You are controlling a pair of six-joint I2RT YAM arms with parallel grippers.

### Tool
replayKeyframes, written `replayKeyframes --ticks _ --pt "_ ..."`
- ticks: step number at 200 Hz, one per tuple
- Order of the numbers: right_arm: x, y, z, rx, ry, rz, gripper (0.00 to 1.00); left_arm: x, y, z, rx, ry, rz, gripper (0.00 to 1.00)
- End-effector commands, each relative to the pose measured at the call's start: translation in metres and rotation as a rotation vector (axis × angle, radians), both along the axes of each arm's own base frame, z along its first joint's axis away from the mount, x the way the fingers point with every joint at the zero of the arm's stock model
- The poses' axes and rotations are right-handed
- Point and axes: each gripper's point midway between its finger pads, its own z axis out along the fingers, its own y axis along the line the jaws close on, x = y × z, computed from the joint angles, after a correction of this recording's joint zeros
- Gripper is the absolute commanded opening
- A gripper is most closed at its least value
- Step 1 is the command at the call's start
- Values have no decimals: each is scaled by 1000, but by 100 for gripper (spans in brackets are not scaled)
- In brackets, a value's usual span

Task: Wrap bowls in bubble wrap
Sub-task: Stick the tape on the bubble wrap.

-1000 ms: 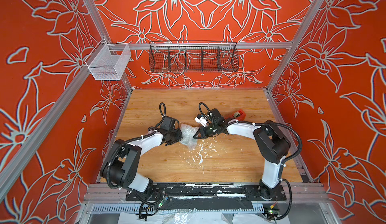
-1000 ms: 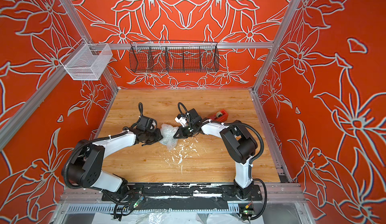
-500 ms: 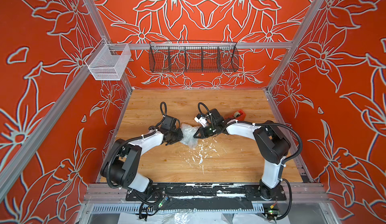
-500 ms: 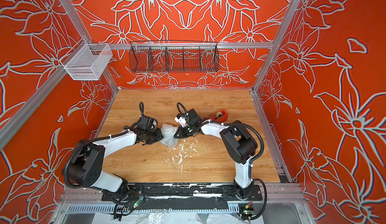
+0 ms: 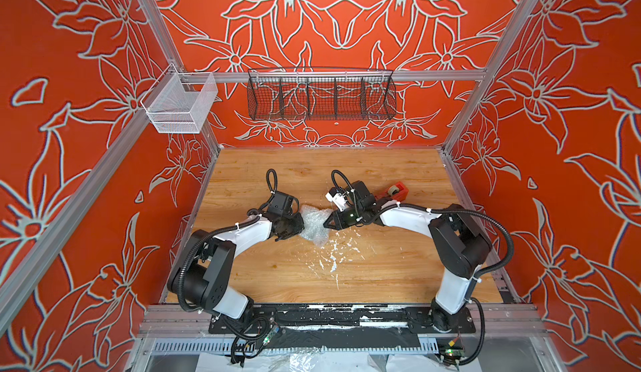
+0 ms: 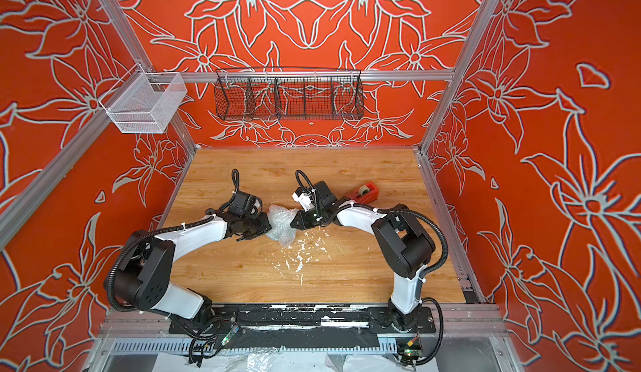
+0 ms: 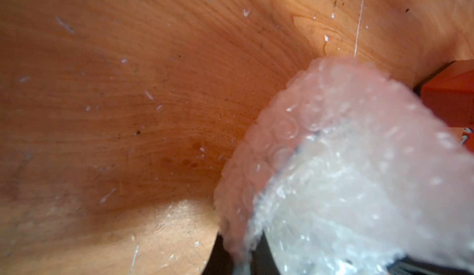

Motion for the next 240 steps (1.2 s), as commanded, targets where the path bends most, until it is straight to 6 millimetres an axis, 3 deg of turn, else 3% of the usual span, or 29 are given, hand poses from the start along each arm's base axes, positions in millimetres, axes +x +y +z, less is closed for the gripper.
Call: replayKeyframes --ticks 1,92,173,240 --pt "4 -33 -34 -155 17 -85 19 -25 13 -25 72 124 -3 1" --pt "10 -42 -20 -158 -51 -138 23 -24 12 -24 73 127 -4 1" --pt "10 -37 -9 -104 -73 -142 24 -25 12 -22 75 124 -4 1" --pt "-10 -33 55 29 -134 -148 24 -25 12 -23 82 126 -3 0"
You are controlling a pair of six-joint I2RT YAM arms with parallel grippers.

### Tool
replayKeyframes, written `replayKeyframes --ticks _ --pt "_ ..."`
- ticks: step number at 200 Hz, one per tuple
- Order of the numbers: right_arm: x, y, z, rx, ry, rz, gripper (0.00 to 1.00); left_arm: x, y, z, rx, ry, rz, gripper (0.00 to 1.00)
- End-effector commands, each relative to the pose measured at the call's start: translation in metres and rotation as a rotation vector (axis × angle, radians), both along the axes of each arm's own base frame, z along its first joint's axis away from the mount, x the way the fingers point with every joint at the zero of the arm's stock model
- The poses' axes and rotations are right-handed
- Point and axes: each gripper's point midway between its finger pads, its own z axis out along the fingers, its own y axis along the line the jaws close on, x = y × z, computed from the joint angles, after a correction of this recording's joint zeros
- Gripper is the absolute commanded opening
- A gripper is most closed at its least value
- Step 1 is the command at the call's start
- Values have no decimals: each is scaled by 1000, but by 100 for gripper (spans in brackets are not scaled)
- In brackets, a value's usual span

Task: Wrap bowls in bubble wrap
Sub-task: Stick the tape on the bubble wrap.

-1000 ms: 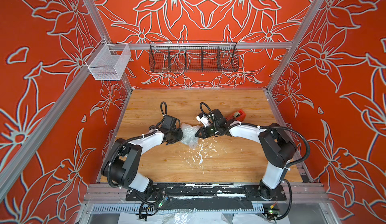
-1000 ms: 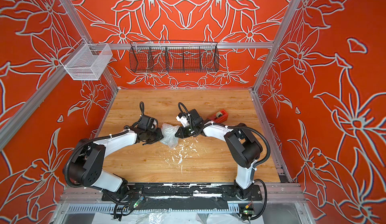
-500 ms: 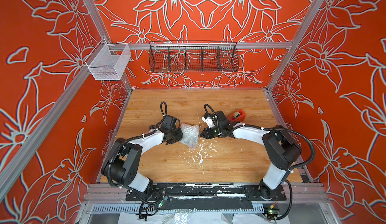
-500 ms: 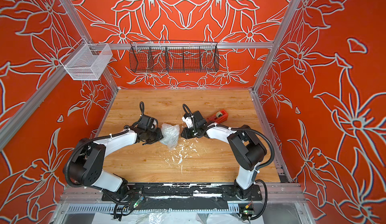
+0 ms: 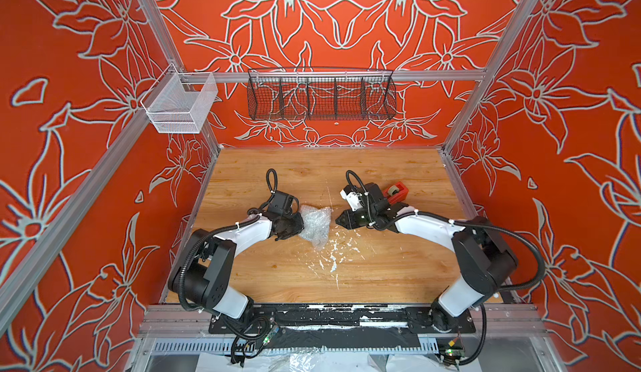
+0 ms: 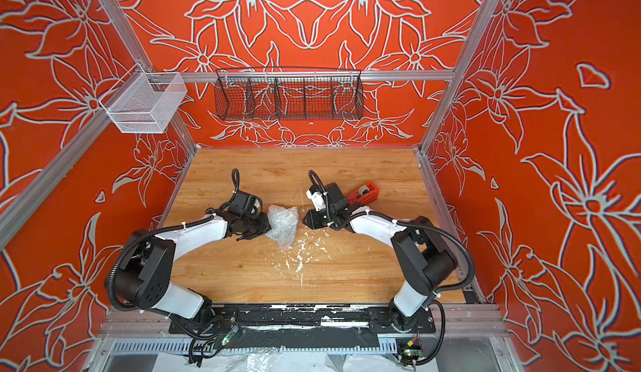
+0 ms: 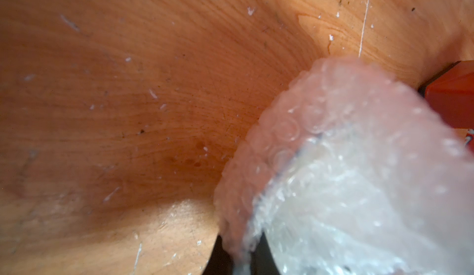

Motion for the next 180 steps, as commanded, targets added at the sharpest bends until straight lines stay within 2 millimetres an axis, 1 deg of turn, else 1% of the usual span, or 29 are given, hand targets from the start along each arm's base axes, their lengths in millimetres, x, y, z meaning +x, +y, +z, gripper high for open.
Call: replayKeyframes --ticks 1,29,44,57,99,126,144,180 --pt "-11 7 28 62 -31 9 24 -24 12 -21 76 113 -2 0" --pt "-27 24 50 107 -48 66 24 -24 10 -22 79 115 -5 0" --pt "-34 33 55 121 -45 90 24 -24 9 -22 80 116 -6 0" --pt "-37 40 56 121 -39 109 23 -24 8 -23 81 117 -7 0" --pt "-42 56 39 110 11 149 21 -22 6 -22 83 117 -10 0" --pt "-39 58 23 82 36 145 20 -22 6 -22 84 117 -9 0" --pt "-37 59 17 73 46 150 19 -23 6 -23 88 119 -11 0" --pt "-31 56 6 35 63 134 18 -22 7 -23 90 119 -12 0"
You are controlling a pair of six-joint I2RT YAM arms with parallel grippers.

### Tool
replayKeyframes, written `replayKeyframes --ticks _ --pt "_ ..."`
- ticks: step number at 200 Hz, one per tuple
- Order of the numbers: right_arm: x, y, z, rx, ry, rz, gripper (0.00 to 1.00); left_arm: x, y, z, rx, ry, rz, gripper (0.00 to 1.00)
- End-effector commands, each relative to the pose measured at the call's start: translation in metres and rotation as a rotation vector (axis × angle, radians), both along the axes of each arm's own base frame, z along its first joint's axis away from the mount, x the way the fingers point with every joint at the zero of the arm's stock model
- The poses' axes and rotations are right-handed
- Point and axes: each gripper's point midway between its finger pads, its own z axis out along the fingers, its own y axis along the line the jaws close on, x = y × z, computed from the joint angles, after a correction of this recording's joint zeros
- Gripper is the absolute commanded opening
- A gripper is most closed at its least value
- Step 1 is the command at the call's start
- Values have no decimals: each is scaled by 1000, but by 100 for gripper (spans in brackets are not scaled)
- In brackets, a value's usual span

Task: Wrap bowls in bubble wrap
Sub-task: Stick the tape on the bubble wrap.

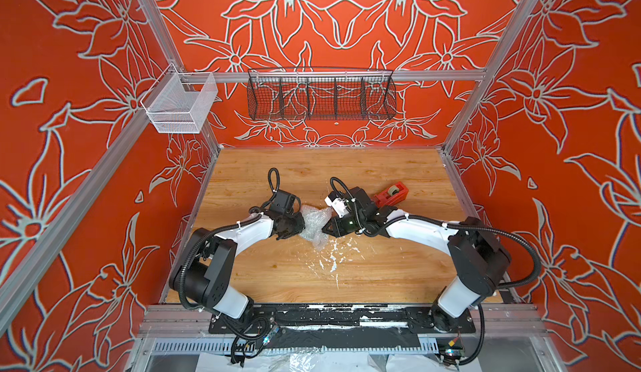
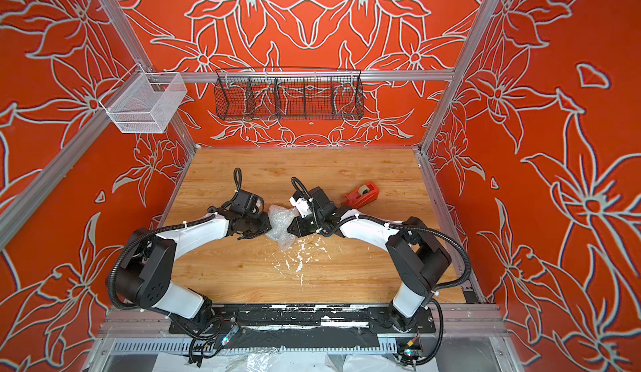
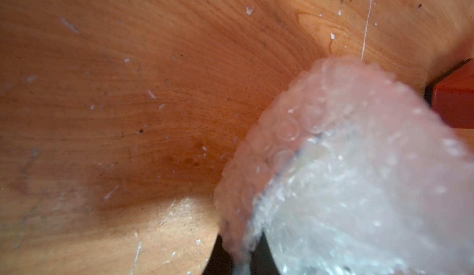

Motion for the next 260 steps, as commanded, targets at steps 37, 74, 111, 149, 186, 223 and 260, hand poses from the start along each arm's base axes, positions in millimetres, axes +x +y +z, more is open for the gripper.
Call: replayKeyframes --ticks 37,74,111,149,186,223,260 --pt "12 -1 -12 -36 22 -17 17 -21 8 -25 64 115 -7 0" --pt "17 -12 -31 -83 43 -50 16 -19 6 -26 62 116 -8 0" --pt "26 -19 -55 -106 60 -75 14 -17 5 -31 58 127 -9 0" --pt "26 -21 -73 -122 70 -73 12 -15 5 -37 64 137 -5 0" --pt "23 -39 -93 -187 52 -95 10 -13 5 -40 74 142 -2 0" --pt "24 -66 -108 -234 67 -148 9 -13 9 -47 89 158 15 0" --pt "32 -82 -112 -327 50 -210 8 -15 17 -52 105 180 51 0"
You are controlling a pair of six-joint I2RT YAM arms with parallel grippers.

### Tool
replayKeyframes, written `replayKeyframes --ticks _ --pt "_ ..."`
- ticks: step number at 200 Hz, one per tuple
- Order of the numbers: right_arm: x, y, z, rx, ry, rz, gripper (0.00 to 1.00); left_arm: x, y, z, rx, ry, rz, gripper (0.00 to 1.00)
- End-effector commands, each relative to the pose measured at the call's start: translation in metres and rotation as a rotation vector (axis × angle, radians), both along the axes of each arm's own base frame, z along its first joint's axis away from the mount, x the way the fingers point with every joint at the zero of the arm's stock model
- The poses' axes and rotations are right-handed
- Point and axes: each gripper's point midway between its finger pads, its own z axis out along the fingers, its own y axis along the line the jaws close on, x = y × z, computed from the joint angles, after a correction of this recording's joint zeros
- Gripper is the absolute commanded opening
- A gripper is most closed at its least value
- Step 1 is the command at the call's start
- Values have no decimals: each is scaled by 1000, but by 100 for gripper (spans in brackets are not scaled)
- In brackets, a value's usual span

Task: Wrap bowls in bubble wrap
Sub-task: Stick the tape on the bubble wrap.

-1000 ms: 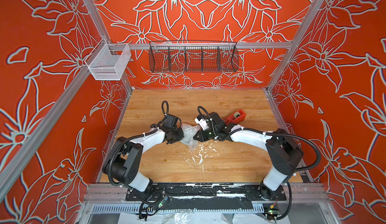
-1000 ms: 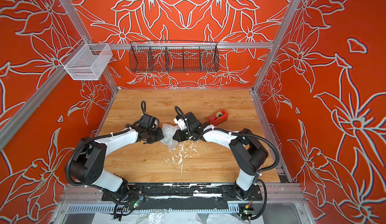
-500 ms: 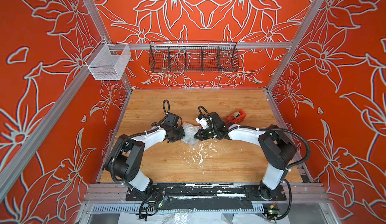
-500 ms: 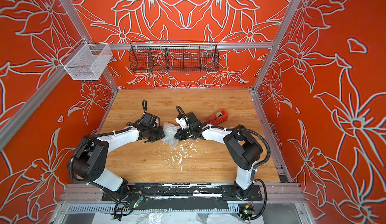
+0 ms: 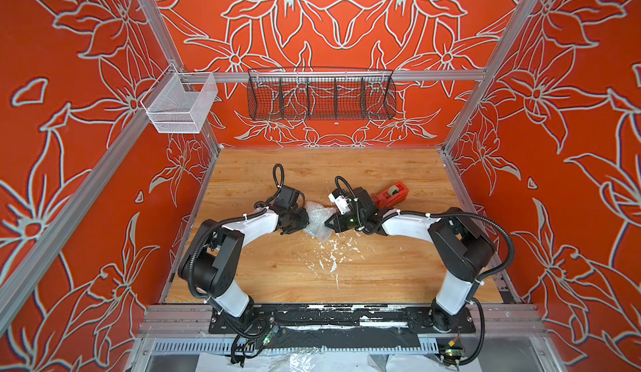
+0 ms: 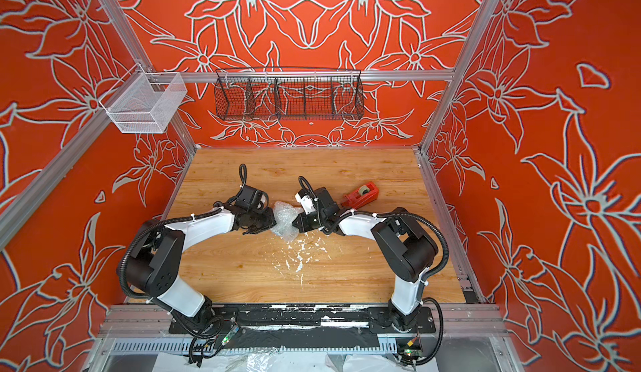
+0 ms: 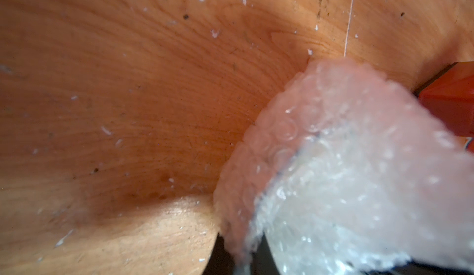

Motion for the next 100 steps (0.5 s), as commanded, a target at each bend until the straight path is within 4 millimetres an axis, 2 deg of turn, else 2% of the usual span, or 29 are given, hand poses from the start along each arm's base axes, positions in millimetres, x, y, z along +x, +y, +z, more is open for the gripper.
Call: replayKeyframes --ticks 1,28,47,70,100 --pt "-14 -65 -69 -314 127 -134 8 -36 30 -51 126 187 61 0" --pt "-10 -82 -69 -408 112 -198 7 -38 33 -55 135 198 80 0" --pt "-10 -85 -65 -423 116 -216 7 -38 34 -55 136 199 88 0" --pt "-11 -77 -53 -373 135 -215 8 -37 33 -53 127 194 95 1" --pt "-10 -56 -30 -257 114 -165 9 -35 31 -49 116 185 88 1"
